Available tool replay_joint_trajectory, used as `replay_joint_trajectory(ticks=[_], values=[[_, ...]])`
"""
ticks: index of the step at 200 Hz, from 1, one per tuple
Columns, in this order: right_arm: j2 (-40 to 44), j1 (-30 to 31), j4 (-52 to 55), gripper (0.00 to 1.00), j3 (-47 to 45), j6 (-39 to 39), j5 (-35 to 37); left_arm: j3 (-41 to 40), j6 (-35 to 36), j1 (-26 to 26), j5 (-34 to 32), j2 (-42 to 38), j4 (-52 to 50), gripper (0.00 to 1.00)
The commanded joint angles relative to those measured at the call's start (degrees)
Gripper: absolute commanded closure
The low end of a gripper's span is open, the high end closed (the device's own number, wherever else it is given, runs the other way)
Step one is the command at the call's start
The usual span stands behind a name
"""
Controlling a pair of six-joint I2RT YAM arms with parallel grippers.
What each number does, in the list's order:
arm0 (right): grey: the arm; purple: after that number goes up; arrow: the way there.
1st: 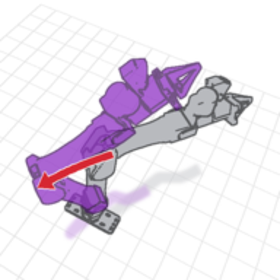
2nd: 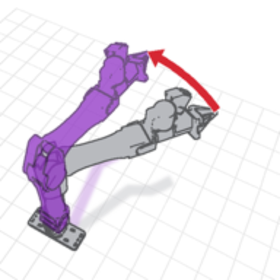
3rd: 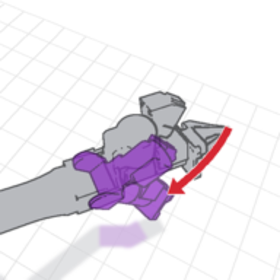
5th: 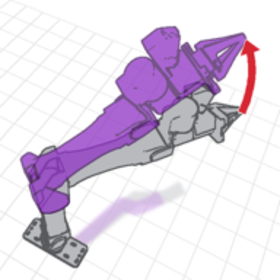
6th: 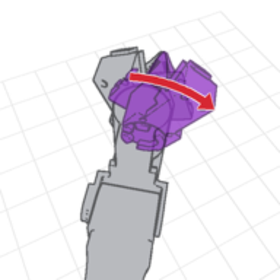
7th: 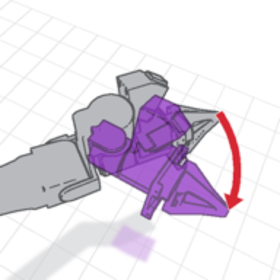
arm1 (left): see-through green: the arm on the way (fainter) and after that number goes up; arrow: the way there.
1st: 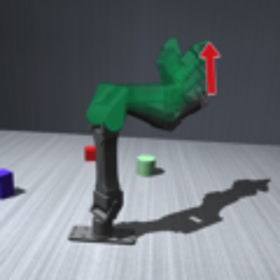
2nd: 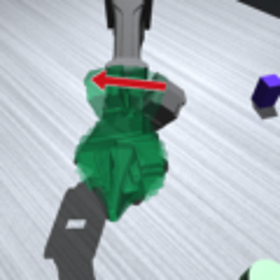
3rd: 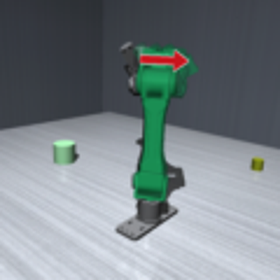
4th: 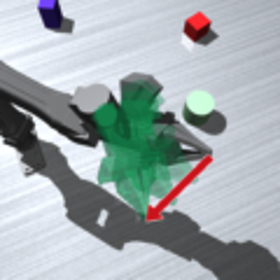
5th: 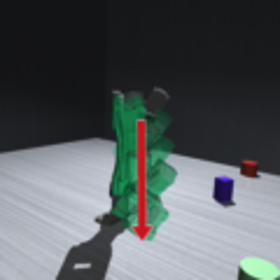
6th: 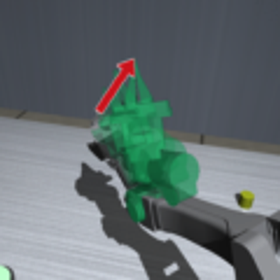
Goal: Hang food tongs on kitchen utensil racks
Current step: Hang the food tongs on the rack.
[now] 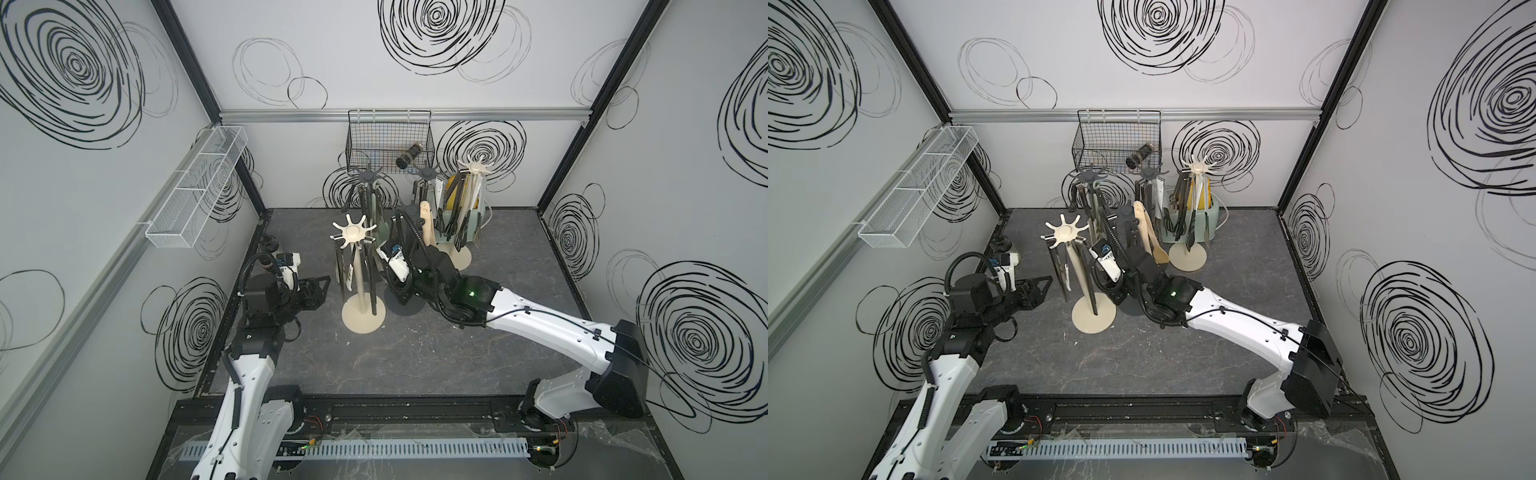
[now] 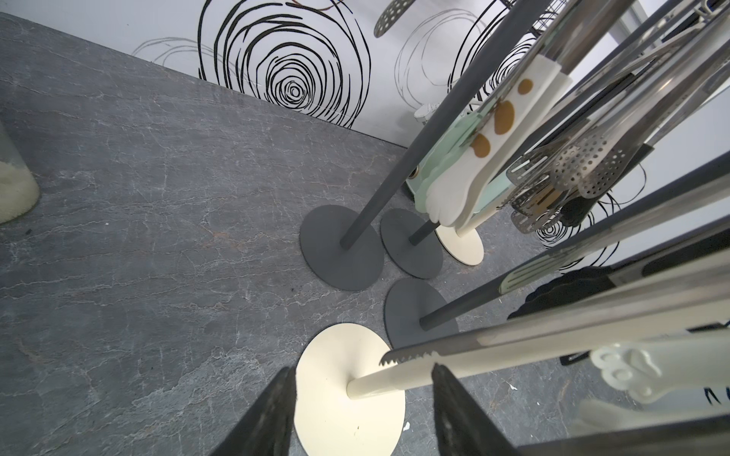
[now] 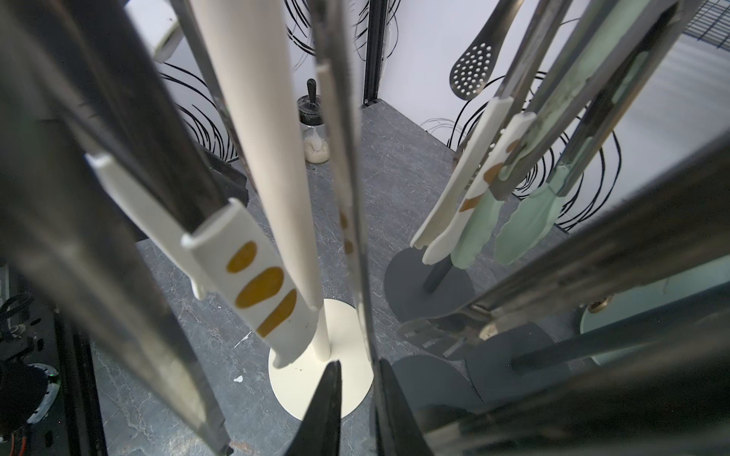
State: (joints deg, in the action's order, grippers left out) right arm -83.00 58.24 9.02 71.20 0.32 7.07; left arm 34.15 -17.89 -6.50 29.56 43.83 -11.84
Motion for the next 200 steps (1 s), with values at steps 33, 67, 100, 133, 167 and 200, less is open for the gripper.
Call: replay_joint_trajectory(ticks=[33,67,100,133,167,200], values=[[6.1,0.4,1.4,0.66,-3.8,1.5,0.4,-0.3,-0.4,0.1,0.5,0.2,3.0,0.41],[9.5,0.3,2.3,0.58,-6.2,1.7,1.3,-0.3,-0.3,0.1,0.2,0.3,2.9,0.41],[13.7,0.1,4.2,0.58,-9.4,3.8,3.8,-0.2,-0.2,0.1,-0.6,0.4,2.5,0.41],[21.7,-0.9,9.7,0.61,-14.8,12.6,15.1,1.3,0.7,0.0,-3.1,2.6,0.3,0.41],[28.1,-11.3,16.7,0.61,-21.1,22.8,20.5,2.3,-2.5,-1.1,-7.5,6.5,1.3,0.41],[32.0,-31.8,7.6,0.62,-28.8,19.1,11.0,2.3,-9.0,-2.3,-10.5,10.4,9.6,0.41]])
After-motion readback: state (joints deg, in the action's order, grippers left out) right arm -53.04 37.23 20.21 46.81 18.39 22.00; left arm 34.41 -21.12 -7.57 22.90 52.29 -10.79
